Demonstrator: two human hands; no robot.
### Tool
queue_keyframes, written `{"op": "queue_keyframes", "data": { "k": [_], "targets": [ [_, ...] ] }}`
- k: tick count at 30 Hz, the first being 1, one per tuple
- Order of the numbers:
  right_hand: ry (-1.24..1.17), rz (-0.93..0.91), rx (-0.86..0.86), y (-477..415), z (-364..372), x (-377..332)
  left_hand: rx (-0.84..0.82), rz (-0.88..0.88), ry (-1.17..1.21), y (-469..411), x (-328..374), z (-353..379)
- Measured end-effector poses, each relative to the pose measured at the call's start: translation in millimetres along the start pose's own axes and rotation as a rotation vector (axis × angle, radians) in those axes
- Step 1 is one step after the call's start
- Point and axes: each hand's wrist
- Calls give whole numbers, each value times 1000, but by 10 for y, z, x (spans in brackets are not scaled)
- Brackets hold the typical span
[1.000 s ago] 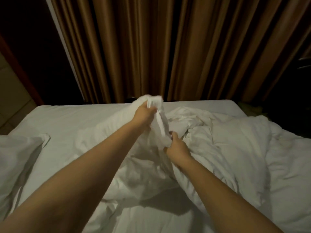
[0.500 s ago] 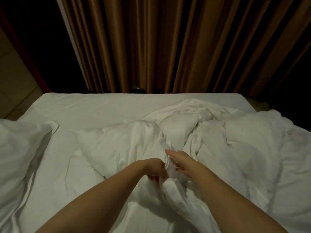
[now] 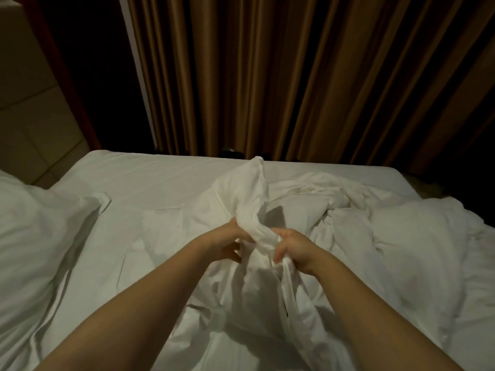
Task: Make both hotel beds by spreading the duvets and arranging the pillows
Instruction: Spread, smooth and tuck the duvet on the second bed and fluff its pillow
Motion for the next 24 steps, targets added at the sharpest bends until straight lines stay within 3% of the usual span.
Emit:
{"op": "queue_keyframes", "data": {
  "k": [4, 6, 8, 9, 12, 17, 19, 22, 24],
  "targets": [
    [321, 28, -93, 119, 10, 25, -168, -88, 476, -31, 51, -3],
    [387, 17, -94, 128, 104, 4, -66, -39, 200, -29, 114, 183],
    [377, -44, 17, 81, 212, 7, 203, 116, -215, -100, 149, 359],
    [397, -79, 95, 31, 252, 32, 334, 164, -288, -127, 180, 401],
    [584, -38, 289, -54, 293, 209, 527, 182, 9, -136, 342, 336],
    [841, 155, 247, -106, 265, 611, 490, 362, 657, 21, 796, 304],
    [845, 200, 268, -261, 144, 722, 507, 452, 739, 56, 950, 336],
    [621, 166, 286, -541, -90, 665, 541, 538, 801, 128, 1088, 294],
    [596, 208, 308, -772, -215, 567, 599, 564, 826, 165, 1129, 172]
  ]
}}
Point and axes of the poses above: each hand's wrist, its own y-axis away from the middle knuckle, its own z-axis out of the palm, x = y × z, and after that the axes turned 13 degrees about y, right-handed
